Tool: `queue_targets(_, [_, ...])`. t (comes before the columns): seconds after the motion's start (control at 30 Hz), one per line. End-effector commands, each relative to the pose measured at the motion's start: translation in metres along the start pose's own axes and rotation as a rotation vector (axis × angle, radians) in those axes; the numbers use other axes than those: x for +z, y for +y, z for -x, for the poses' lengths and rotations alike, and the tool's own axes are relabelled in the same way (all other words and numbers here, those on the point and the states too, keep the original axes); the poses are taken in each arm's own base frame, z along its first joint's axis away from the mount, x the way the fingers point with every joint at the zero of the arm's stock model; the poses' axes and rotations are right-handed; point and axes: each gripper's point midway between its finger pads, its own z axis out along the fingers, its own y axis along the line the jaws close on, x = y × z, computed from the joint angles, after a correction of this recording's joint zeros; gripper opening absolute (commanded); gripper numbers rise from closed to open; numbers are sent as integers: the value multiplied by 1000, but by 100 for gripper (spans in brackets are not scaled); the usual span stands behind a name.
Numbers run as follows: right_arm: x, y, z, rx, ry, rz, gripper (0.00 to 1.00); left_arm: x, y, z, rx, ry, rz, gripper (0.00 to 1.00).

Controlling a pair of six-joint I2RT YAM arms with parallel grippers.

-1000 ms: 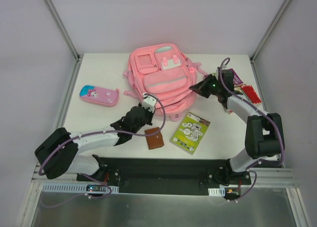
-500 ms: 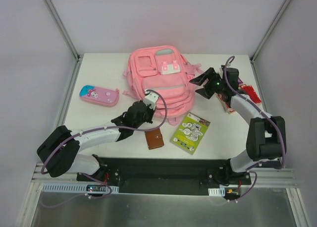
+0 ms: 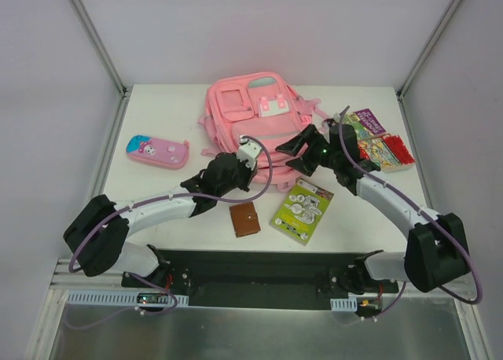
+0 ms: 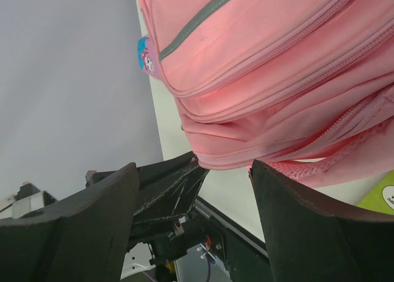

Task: Pack the student bag
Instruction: Unzip the student bag at the center of the board.

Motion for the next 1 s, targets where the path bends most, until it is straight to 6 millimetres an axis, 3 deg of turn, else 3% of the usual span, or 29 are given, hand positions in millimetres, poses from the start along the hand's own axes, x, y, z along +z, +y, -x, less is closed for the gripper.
queue_targets(0.0, [16, 5, -9, 50, 19, 1, 75, 2, -6, 49, 11, -134, -30, 0])
queue_targets(0.43, [31, 10, -30, 107, 50, 17, 69, 5, -9, 44, 13, -136, -44, 0])
queue_targets(0.6, [42, -1, -30, 145, 35, -16, 67, 4, -11, 49, 12, -161, -59, 0])
queue_targets(0.8, [57, -3, -26, 168, 10, -31, 57, 1, -14, 52, 34, -181, -77, 0])
queue_targets(0.97, [71, -9, -19, 167, -11, -60, 43, -2, -19, 52, 45, -188, -101, 0])
